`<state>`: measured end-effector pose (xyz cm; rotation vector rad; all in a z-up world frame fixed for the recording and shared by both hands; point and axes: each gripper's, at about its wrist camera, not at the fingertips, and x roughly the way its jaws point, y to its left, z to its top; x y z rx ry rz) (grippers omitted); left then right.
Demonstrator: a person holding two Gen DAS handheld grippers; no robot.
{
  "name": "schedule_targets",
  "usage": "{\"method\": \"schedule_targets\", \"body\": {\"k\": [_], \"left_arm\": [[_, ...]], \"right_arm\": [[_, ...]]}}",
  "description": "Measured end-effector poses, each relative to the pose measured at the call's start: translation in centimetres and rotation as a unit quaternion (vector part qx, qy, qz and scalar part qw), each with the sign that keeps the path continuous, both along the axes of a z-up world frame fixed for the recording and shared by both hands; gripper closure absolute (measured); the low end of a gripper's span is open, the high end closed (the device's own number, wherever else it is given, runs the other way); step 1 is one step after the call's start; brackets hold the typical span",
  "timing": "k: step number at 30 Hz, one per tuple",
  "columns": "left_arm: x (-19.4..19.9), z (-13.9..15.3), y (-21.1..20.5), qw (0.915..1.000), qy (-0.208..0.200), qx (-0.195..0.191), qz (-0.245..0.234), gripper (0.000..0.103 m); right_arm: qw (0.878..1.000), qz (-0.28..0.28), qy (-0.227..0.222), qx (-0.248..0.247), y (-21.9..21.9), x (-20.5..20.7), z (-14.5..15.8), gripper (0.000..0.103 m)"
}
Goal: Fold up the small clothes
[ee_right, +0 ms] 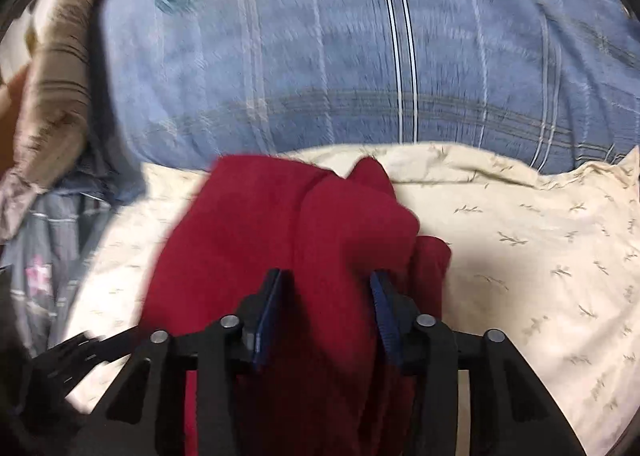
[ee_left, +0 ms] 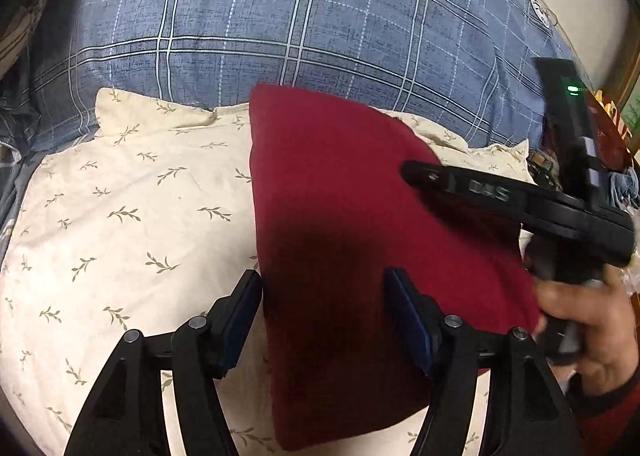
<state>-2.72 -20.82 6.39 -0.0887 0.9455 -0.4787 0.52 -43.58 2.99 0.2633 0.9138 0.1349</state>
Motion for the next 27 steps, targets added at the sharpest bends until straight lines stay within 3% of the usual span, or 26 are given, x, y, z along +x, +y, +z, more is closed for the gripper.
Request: {"method": "schedule_targets", "body": {"k": [6,14,19,21,24,27], "left_arm": [[0.0,0.1,-0.3,1.0000,0.000,0.003,0.008,0.037],[-0.3,0.0,0.0,0.9999,-0.003,0.001,0.012,0.037],[-0.7,-0.2,-0.1,0.9999,0.006,-0.002,0.011,0.036],[-0.9,0.2,0.2,0.9999,0.009,-0.009,0.006,0.036],[-0.9,0.8,1.4,0.9997,0.005,-0.024,0.002,0.033],[-0.4,0.5,2.1,0.9995,0.009,-0.028,0.004,0.029]], "right_arm": [[1.000,0.007,0.008,-0.009,0.0,0.6,0.7,0.059],[0.999,0.032,-0.024,-0.008,0.8,-8.0,4.5,0.051],[0.996,0.064,0.009,-0.066,2.2,-9.8,1.1,0.055],[0.997,0.057,0.006,-0.049,1.7,-10.0,1.2,0.055],[0.997,0.048,-0.006,-0.065,1.5,-10.6,2.5,0.055],[0.999,0.037,-0.014,-0.013,0.3,-10.7,3.0,0.050]]}}
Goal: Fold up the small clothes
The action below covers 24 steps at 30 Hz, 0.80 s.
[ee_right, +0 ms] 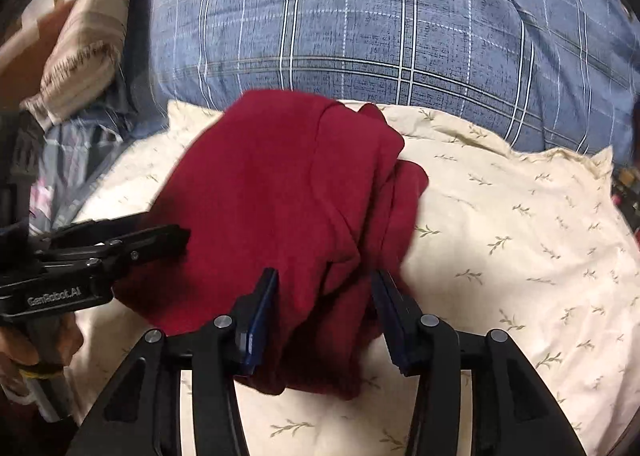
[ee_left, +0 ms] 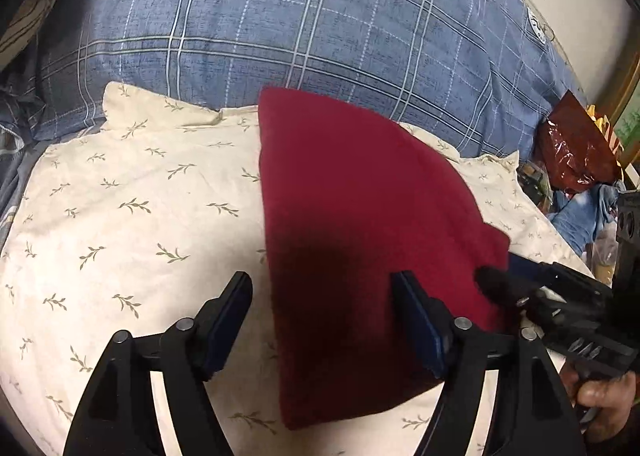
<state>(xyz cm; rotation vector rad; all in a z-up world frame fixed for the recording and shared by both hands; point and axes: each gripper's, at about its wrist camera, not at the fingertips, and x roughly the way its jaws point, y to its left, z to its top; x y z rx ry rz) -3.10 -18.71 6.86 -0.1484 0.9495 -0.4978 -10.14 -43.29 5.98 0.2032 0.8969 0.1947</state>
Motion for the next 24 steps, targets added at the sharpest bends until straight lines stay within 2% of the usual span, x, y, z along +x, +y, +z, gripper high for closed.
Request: {"method": "schedule_targets", "body": {"k": [2,5,7,8,10,13,15,17,19,20,22,23,24], "left_arm": [[0.2,-0.3,0.1,1.0000,0.007,-0.002,0.001,0.028],[0.2,-0.4,-0.1,1.0000,0.006,-0.003,0.003,0.028],[0.2,-0.5,-0.5,1.0000,0.008,0.001,0.002,0.028],[0.2,-0.5,-0.6,1.0000,0.008,0.002,0.001,0.028],[0.0,-0.3,-1.0,1.0000,0.005,0.004,-0.007,0.028],[-0.1,-0.2,-1.4,0.9999,-0.003,0.006,-0.011,0.026],[0.1,-0.5,-1.7,0.9999,0.003,0.009,-0.012,0.025],[0.2,-0.9,-1.6,0.9999,0.008,0.006,-0.011,0.025],[0.5,-0.7,-1.0,0.9999,0.005,-0.002,-0.011,0.024],[0.7,-0.7,-0.8,0.9999,0.003,-0.007,-0.010,0.024],[1.4,-0.8,-0.3,0.9997,0.007,-0.021,-0.003,0.023],[1.9,-1.1,-0.1,0.9994,0.015,-0.031,0.000,0.022],[2.4,-1.6,0.0,0.9987,0.026,-0.044,0.003,0.019]], "right_arm": [[0.999,-0.012,-0.008,0.034,-0.8,0.2,0.1,0.043],[0.999,0.001,-0.002,0.052,-0.4,1.0,-0.3,0.043],[0.999,0.009,0.010,0.046,0.4,1.9,-1.1,0.049],[0.999,0.012,0.015,0.046,0.7,2.2,-1.3,0.065],[1.000,0.017,0.001,0.007,1.3,1.8,-0.4,0.082],[0.999,0.025,-0.019,-0.035,1.5,1.0,1.0,0.085],[0.998,0.022,-0.002,-0.051,1.6,1.8,-0.6,0.085],[0.999,0.018,0.012,-0.034,1.7,2.2,-2.1,0.086],[1.000,0.009,0.001,-0.003,1.0,1.8,-1.5,0.084],[1.000,0.003,-0.005,0.026,0.3,1.4,-1.1,0.077],[0.998,-0.028,-0.018,0.052,-1.5,0.6,-0.6,0.050],[0.997,-0.045,-0.026,0.056,-2.2,0.7,-0.5,0.026],[0.996,-0.055,-0.034,0.066,-2.9,0.9,-0.5,0.019]]}}
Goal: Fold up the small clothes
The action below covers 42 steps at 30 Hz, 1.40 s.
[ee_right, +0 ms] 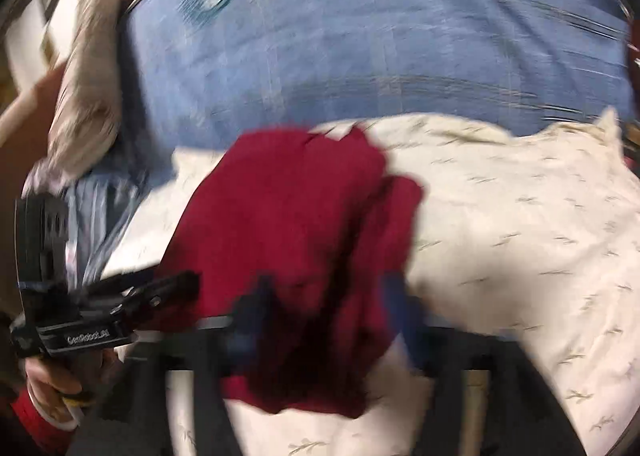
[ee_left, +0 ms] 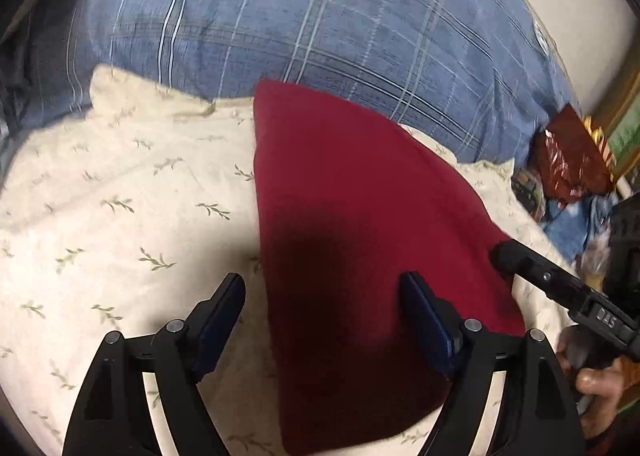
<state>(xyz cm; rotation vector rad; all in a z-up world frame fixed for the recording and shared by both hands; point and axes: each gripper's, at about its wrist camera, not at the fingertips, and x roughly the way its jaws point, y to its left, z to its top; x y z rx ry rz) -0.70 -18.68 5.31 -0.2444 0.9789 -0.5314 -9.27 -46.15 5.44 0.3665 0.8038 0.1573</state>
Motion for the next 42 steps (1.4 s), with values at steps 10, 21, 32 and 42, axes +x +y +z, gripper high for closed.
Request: {"method": "schedule_targets", "body": {"k": [10,21,32,42], "left_arm": [[2.5,-1.8,-0.6,0.9984,0.027,-0.045,-0.017,0.038],[-6.2,4.0,4.5,0.9998,-0.016,-0.001,-0.011,0.052],[-10.7,0.7,7.9,0.9993,0.024,-0.010,0.029,0.052],[-12.1,2.5,10.7,0.9969,-0.022,0.017,0.074,0.046]], "right_arm": [[0.991,0.017,0.040,0.130,-0.7,5.9,-5.1,0.026],[0.993,0.078,-0.005,0.083,3.3,-0.3,1.4,0.062],[0.993,0.101,0.014,0.060,10.2,-4.8,0.7,0.074],[0.999,0.046,-0.019,0.004,6.9,-6.6,4.6,0.045]]}}
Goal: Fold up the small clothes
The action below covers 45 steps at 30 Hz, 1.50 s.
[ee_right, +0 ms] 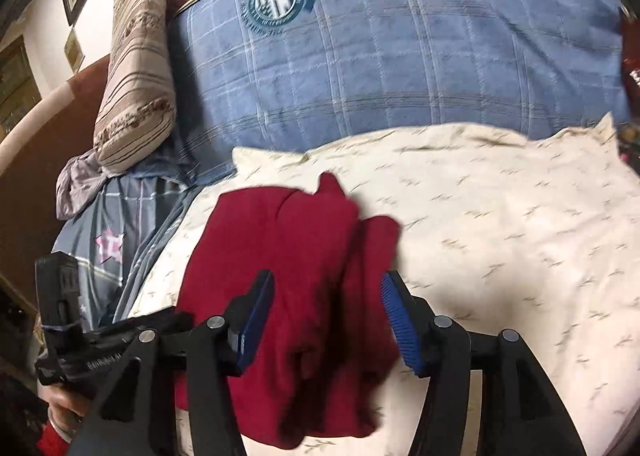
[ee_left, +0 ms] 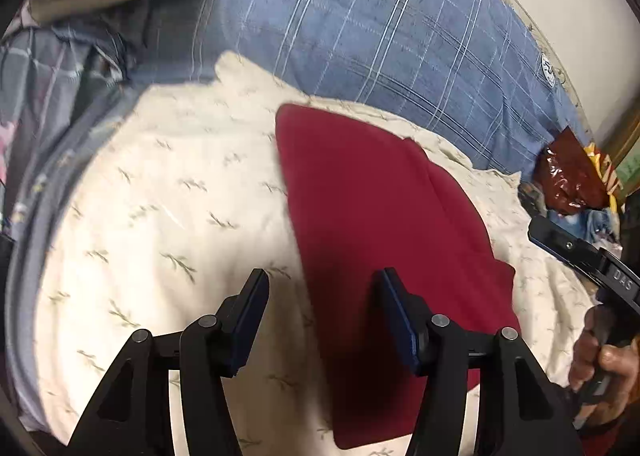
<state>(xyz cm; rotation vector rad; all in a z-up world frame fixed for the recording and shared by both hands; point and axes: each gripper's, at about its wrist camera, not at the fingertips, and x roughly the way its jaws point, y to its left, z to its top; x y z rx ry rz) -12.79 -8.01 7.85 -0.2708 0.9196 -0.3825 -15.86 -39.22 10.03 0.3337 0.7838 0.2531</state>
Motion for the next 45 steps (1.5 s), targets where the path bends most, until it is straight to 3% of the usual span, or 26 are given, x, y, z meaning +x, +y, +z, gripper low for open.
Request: {"method": "schedule_targets", "body": {"k": [3,7,10,12,14,21,25,27,30,45], "left_arm": [[-1.0,0.4,-1.1,0.9999,-0.007,0.001,-0.008,0.045],[-1.5,-0.6,-2.6,0.9983,-0.005,0.057,-0.009,0.043],[-1.5,-0.8,-3.7,0.9975,-0.010,0.069,-0.005,0.035],[-1.6,-0.7,-4.1,0.9969,-0.012,0.077,-0.002,0.033],[-1.0,-0.4,-4.9,0.9962,-0.015,0.085,-0.002,0.032],[-0.9,-0.4,-5.3,0.9949,-0.022,0.098,0.003,0.032],[-1.3,-0.2,-5.6,0.9941,-0.027,0.105,0.007,0.032],[-1.7,0.0,-5.6,0.9935,-0.032,0.109,0.009,0.032],[-2.3,0.4,-5.3,0.9929,-0.039,0.112,0.015,0.032],[-7.4,3.5,-4.5,0.9855,-0.097,0.132,0.044,0.032]], "right_arm": [[0.999,0.036,-0.003,-0.017,1.7,0.4,0.1,0.045],[0.996,0.074,0.000,-0.053,4.9,1.4,-1.2,0.049],[0.990,0.070,0.027,-0.122,6.5,3.0,-3.9,0.061],[0.993,0.068,0.045,-0.084,5.6,3.6,-5.7,0.060],[0.995,0.065,0.046,-0.062,4.9,3.3,-5.5,0.059],[0.994,0.080,0.019,-0.075,4.8,-0.8,-2.8,0.056],[0.990,0.086,0.041,-0.106,6.2,-1.1,-4.9,0.056],[0.991,0.079,0.050,-0.093,6.3,-1.0,-5.9,0.056],[0.994,0.070,0.042,-0.073,5.4,-1.6,-4.9,0.055],[0.999,0.011,-0.012,-0.051,3.3,-3.9,-0.7,0.026]]}}
